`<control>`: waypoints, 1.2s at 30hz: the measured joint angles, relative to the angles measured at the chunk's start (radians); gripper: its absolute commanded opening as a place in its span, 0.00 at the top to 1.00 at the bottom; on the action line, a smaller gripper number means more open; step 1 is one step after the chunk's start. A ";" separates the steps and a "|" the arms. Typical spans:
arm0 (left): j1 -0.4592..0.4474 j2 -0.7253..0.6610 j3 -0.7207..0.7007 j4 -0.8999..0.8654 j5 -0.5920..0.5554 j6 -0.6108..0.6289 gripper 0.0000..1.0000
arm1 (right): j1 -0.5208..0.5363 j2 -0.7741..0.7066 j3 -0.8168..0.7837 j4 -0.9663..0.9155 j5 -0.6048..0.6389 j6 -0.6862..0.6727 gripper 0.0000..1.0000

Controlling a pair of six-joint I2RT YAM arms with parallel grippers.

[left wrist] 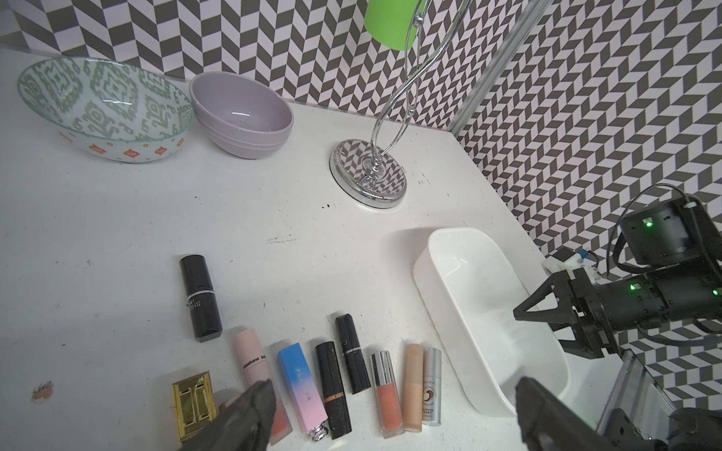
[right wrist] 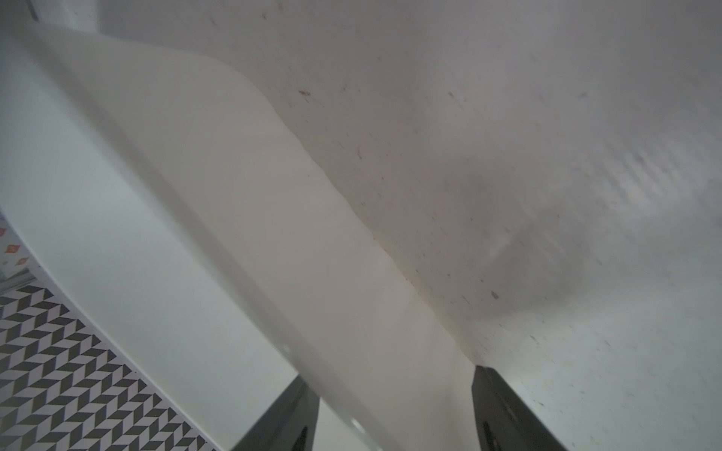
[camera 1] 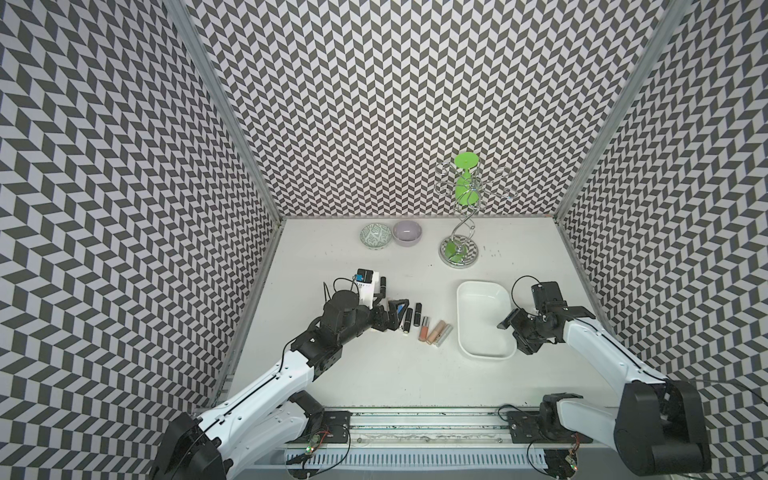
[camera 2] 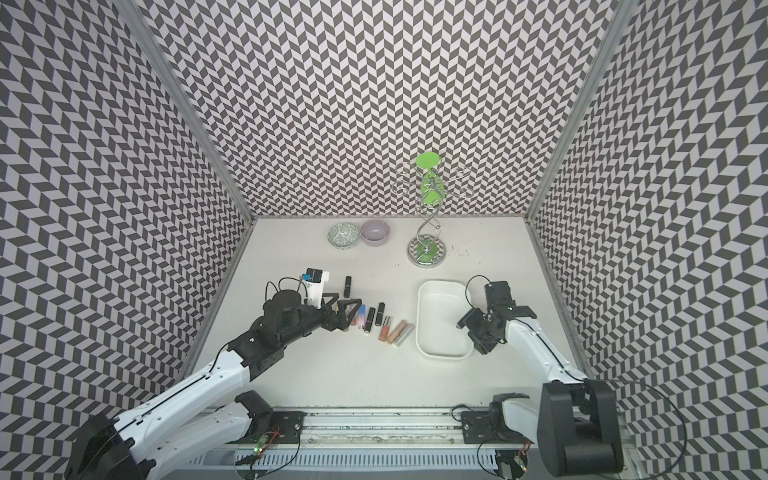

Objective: Put the lipstick into the storage box
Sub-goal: Adjust the storage box at the center of the board.

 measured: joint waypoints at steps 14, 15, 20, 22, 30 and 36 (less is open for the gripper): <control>0.000 0.031 0.034 -0.031 -0.005 0.000 0.01 | -0.051 0.058 0.023 0.160 -0.053 0.153 0.62; 0.000 0.031 0.035 -0.032 -0.005 0.000 0.01 | -0.051 0.058 0.023 0.167 -0.055 0.166 0.62; 0.001 0.043 0.035 -0.038 -0.008 0.000 0.01 | -0.056 0.047 0.014 0.213 -0.084 0.245 0.67; 0.001 0.049 0.035 -0.040 -0.008 0.000 0.01 | -0.058 0.045 -0.008 0.257 -0.109 0.286 0.68; 0.001 0.066 0.052 -0.043 -0.008 0.000 0.01 | -0.057 0.056 -0.056 0.409 -0.203 0.427 0.62; 0.001 0.087 0.052 -0.043 -0.007 -0.011 0.01 | -0.044 0.084 -0.058 0.524 -0.259 0.492 0.48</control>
